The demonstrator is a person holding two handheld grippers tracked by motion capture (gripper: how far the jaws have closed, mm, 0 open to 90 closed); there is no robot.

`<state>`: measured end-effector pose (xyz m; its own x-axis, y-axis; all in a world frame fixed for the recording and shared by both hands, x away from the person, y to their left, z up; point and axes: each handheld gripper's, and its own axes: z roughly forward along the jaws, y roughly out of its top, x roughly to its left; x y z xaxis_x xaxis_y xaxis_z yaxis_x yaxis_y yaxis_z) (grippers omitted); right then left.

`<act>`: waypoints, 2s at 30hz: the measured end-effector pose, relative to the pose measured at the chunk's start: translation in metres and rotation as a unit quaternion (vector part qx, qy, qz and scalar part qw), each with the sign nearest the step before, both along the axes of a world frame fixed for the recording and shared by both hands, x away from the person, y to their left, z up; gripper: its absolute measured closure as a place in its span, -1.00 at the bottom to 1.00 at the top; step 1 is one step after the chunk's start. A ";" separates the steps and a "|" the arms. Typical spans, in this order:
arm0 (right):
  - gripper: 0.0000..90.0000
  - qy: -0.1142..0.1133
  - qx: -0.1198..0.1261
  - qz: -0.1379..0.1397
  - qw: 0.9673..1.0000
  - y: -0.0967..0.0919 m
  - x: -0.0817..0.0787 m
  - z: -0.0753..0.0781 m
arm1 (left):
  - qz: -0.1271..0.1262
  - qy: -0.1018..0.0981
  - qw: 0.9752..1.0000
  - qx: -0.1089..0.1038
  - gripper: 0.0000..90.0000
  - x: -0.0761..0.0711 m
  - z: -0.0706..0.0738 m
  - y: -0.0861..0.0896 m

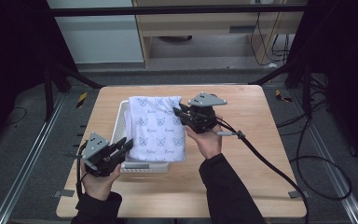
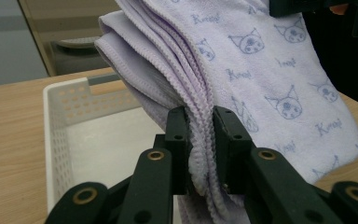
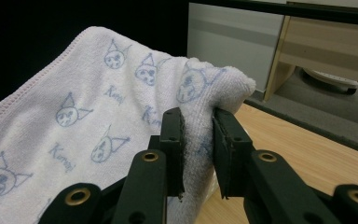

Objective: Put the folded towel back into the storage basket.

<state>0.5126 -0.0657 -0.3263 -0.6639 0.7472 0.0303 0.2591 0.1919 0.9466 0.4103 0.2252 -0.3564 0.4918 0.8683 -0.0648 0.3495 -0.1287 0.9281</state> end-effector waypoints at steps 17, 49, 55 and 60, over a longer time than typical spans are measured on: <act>0.67 0.006 0.001 0.003 1.000 0.031 0.020 -0.006 | 0.033 0.008 0.999 -0.006 0.68 0.011 -0.007 0.022; 0.68 0.019 -0.005 -0.003 1.000 0.068 0.054 -0.037 | 0.074 0.032 0.997 0.010 0.69 0.038 -0.027 0.043; 0.68 0.027 -0.014 -0.009 1.000 0.072 0.056 -0.045 | 0.077 0.042 0.996 0.023 0.69 0.043 -0.036 0.043; 0.68 0.029 -0.029 -0.012 0.999 0.076 0.057 -0.055 | 0.078 0.056 0.995 0.032 0.69 0.047 -0.044 0.041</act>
<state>0.5700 0.0099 -0.3811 -0.6448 0.7640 0.0231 0.3175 0.2402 0.9173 0.4568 0.2658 -0.4002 0.3434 0.9376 -0.0548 0.4711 -0.1214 0.8737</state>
